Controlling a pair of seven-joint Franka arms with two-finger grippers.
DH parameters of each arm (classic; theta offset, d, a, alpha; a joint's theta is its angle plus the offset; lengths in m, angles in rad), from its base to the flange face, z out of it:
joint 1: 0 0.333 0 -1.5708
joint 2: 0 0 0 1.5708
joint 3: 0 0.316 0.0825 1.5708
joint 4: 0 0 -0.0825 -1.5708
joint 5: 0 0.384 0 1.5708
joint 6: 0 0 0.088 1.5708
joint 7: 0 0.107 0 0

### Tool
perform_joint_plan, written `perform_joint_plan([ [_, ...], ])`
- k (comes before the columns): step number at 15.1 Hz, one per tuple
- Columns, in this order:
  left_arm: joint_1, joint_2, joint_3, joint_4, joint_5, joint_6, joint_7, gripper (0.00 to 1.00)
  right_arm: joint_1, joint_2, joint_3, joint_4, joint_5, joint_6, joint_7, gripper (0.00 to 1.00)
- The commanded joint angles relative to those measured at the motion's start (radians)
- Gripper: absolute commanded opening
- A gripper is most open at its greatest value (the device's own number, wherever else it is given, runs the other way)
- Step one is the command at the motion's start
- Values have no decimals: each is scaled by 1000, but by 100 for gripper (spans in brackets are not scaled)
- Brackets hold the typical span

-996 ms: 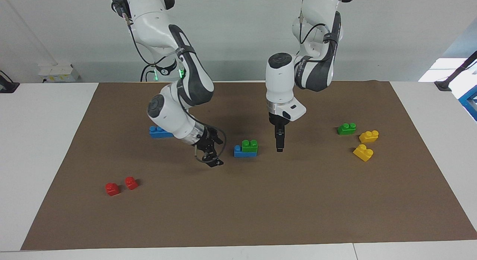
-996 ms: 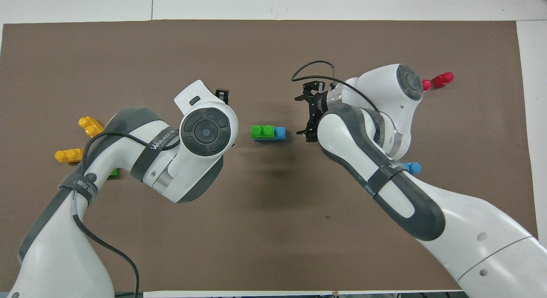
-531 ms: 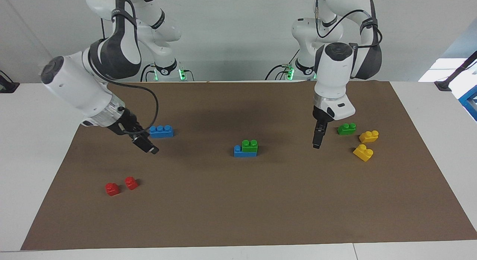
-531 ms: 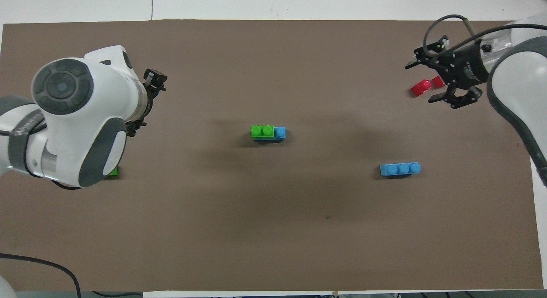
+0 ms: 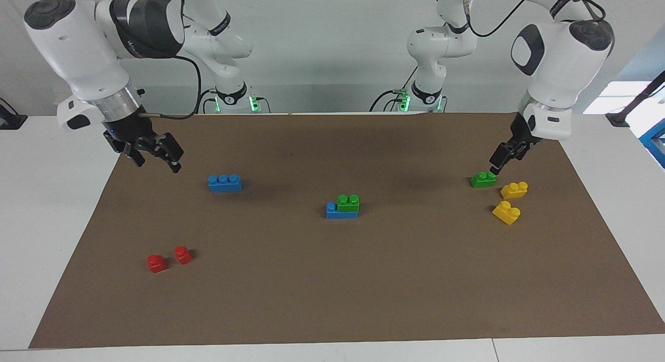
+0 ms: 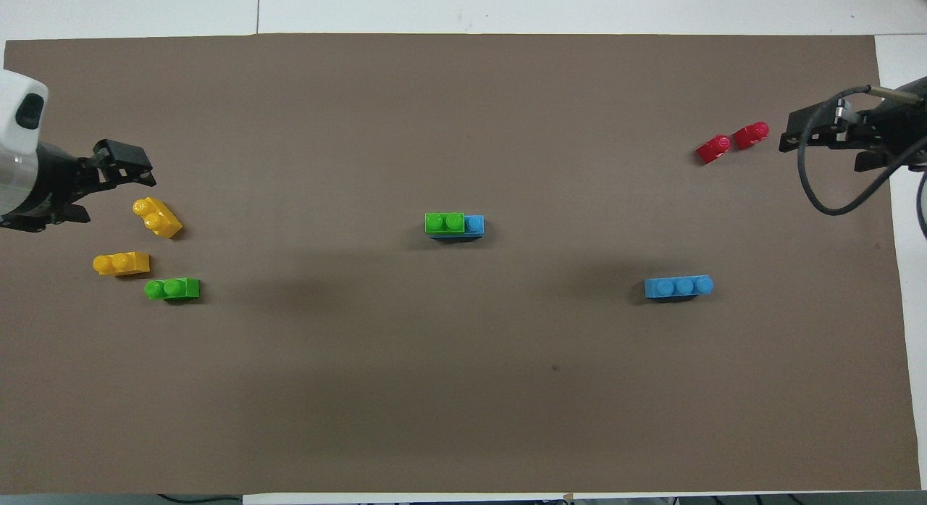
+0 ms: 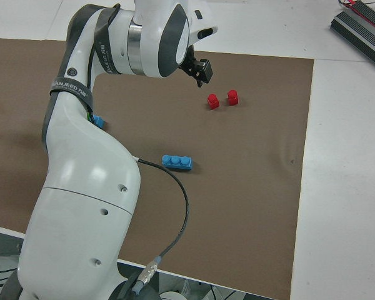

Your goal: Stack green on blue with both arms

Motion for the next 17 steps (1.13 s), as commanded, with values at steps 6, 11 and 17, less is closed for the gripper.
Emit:
perform_joint_plan([
  [6,13,19,-15,210,-2,-280,144,100,-30,-86,9,-44,-20,-212,-71,100],
  [11,36,16,-36,215,1,-338,306,100,-29,-126,15,-82,-20,-201,-74,100],
  [17,73,28,-64,305,-11,-441,306,100,0,-126,26,-73,-10,-170,-67,100],
])
